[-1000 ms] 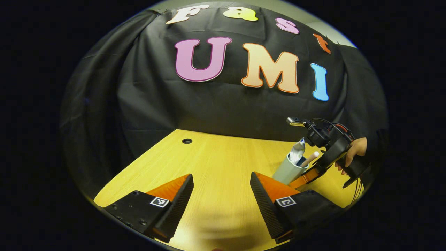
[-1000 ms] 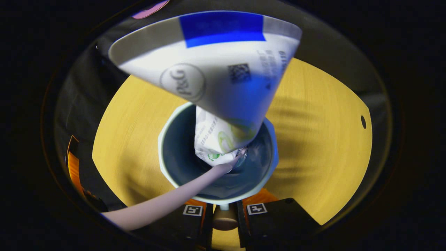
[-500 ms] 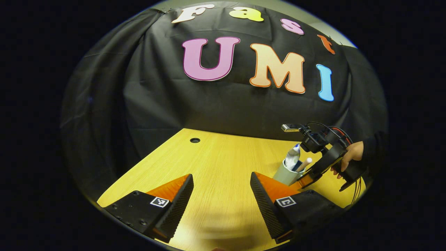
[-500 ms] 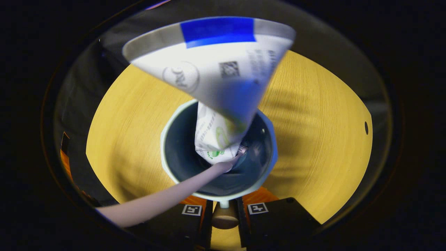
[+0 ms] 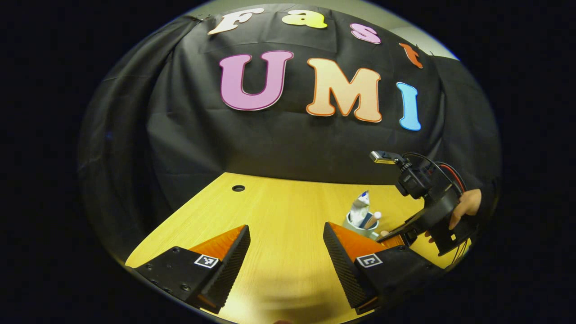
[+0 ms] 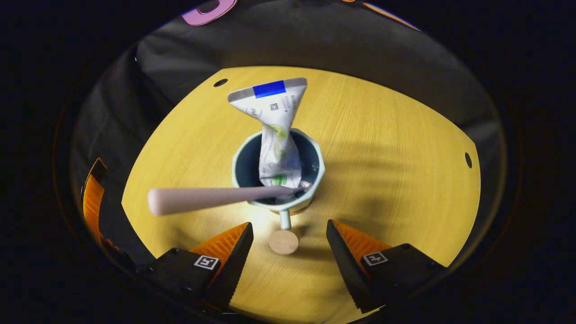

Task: Put the toothbrush and toothpaste on the desktop into the cup, then pick up the cup and place it on the coaster on the desktop.

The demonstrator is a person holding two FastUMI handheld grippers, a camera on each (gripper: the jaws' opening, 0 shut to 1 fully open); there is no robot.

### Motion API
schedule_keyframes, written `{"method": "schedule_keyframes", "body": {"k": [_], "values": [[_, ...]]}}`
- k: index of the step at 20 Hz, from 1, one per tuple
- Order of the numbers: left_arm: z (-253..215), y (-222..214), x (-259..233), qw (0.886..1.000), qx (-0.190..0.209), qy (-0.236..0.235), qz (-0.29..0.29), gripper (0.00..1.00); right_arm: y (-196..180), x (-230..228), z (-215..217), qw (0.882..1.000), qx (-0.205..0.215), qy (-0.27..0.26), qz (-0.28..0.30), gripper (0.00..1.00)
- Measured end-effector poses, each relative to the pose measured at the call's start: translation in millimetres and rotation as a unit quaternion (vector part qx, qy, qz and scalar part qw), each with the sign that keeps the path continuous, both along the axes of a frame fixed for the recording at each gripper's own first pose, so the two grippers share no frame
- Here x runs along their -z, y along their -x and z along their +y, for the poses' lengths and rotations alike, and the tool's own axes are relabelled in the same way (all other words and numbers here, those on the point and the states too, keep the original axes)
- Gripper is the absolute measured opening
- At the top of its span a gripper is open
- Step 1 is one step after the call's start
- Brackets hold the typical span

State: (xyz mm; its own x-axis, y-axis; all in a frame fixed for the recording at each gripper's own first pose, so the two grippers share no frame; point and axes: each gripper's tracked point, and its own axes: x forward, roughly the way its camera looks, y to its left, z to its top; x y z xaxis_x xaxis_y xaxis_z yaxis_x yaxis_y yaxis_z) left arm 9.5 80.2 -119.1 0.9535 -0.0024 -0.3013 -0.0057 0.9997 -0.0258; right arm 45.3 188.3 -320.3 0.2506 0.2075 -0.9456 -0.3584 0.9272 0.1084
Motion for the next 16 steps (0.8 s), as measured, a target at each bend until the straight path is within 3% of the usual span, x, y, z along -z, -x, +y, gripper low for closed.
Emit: {"method": "schedule_keyframes", "body": {"k": [2, 5, 9, 10, 11, 13, 16], "values": [[-13, -5, -6, 1.000, 0.010, 0.001, -0.004, 0.95, 3, -16, -10, 0.999, 0.006, -0.009, -0.036, 0.99], [-35, -9, -12, 1.000, 0.024, 0.005, -0.007, 0.95, 1, -44, -28, 0.995, 0.020, -0.028, -0.099, 0.95], [-62, -12, -24, 0.999, 0.041, 0.003, -0.014, 0.94, -3, -94, -57, 0.978, 0.042, -0.050, -0.197, 0.99], [-69, -13, -27, 0.999, 0.046, 0.006, -0.016, 0.95, -2, -112, -63, 0.972, 0.051, -0.059, -0.224, 0.95], [-76, -13, -30, 0.999, 0.049, 0.009, -0.017, 0.95, -3, -130, -66, 0.963, 0.059, -0.072, -0.252, 0.99], [-89, -14, -38, 0.998, 0.053, 0.011, -0.023, 0.94, -4, -163, -74, 0.944, 0.072, -0.089, -0.310, 0.95], [-105, -16, -54, 0.997, 0.056, 0.016, -0.042, 0.94, -4, -214, -97, 0.904, 0.099, -0.097, -0.405, 0.99]]}}
